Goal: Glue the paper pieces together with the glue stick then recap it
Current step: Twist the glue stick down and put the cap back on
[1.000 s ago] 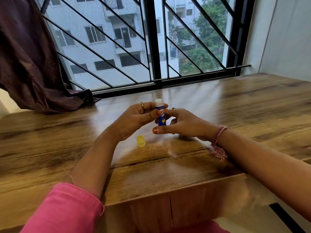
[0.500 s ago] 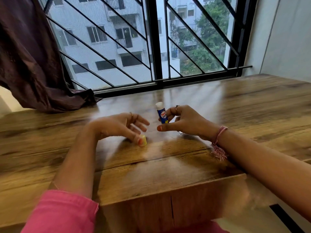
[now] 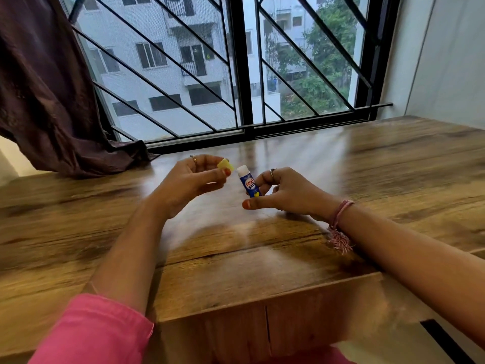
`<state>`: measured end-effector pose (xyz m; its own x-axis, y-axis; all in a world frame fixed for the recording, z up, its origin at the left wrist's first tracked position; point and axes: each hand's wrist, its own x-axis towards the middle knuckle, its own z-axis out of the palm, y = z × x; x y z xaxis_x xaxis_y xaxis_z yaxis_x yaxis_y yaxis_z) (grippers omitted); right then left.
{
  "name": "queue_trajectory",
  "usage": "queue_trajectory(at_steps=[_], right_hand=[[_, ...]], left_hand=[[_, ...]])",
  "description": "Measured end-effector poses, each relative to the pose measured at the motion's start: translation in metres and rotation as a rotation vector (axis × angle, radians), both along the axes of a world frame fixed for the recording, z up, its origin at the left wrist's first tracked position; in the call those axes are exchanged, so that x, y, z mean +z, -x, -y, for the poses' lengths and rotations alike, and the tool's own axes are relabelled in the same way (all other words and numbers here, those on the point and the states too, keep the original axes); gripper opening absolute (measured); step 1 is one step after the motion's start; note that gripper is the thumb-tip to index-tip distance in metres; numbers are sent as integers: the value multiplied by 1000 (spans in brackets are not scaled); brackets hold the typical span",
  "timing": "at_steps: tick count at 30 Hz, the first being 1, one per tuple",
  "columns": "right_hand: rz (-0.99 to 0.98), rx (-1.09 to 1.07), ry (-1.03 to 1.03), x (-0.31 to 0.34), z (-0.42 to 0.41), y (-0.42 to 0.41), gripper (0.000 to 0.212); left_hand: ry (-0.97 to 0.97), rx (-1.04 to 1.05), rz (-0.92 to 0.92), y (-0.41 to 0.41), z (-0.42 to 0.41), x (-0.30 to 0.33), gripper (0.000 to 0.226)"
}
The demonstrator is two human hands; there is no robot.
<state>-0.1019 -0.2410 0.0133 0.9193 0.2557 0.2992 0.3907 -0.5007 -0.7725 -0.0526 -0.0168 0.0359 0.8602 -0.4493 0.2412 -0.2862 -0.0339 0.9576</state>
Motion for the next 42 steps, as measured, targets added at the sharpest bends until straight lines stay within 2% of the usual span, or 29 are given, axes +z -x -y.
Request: queue_trajectory(at_steps=[4, 9, 13, 18, 29, 31, 35, 42], right_hand=[[39, -13, -2, 0, 0, 0, 26], [91, -30, 23, 1, -1, 1, 23], [136, -56, 26, 1, -2, 1, 24], [130, -73, -114, 1, -3, 1, 21], [67, -22, -285, 2, -2, -1, 31], [69, 20, -277, 2, -3, 0, 38], [93, 37, -221, 4, -3, -2, 66], [368, 4, 137, 2, 1, -1, 114]], left_hand=[[154, -34, -74, 2, 10, -3, 30], [173, -64, -56, 4, 15, -4, 28], [147, -41, 16, 7, 20, -7, 36], [148, 11, 91, 10, 27, -12, 37], [142, -32, 164, 14, 44, -19, 59], [155, -33, 151, 13, 42, -18, 61], [156, -38, 124, 13, 40, -17, 67], [43, -95, 89, 12, 39, -19, 71]])
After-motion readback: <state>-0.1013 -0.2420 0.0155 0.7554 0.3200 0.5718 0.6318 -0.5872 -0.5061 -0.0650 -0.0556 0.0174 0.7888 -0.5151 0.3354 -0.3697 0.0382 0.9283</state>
